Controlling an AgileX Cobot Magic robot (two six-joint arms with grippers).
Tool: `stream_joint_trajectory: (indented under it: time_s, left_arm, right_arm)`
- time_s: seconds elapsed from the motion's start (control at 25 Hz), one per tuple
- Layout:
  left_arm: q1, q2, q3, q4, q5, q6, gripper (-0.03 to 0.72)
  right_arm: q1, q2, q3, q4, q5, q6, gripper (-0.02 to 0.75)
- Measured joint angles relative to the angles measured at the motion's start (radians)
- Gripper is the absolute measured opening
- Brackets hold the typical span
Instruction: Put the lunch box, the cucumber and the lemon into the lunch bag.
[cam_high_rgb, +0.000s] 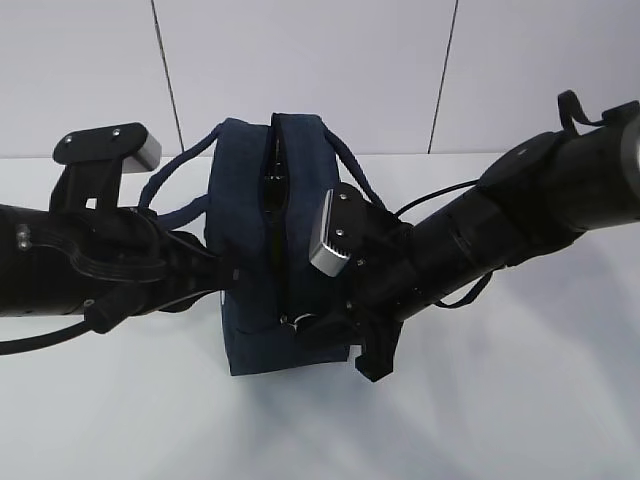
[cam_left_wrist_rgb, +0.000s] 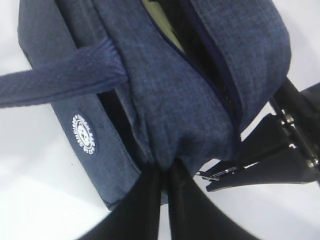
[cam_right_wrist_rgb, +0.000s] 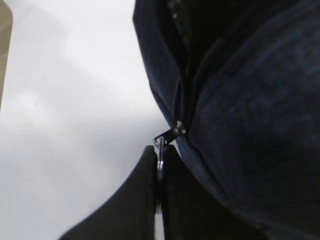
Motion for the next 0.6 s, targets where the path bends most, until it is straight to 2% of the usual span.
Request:
stream_joint_trajectory:
  time_s: [0.2, 0.6]
  left_arm:
    - [0.000, 0.000, 0.000, 0.006, 0.000, 0.000, 0.000]
    - [0.000, 0.000, 0.000, 0.008, 0.000, 0.000, 0.000]
  right_arm:
    - [0.000, 0.000, -0.034, -0.115, 0.026, 0.071, -0.013]
    - [0.000, 0.000, -0.094, -0.147, 0.079, 0.085, -0.013]
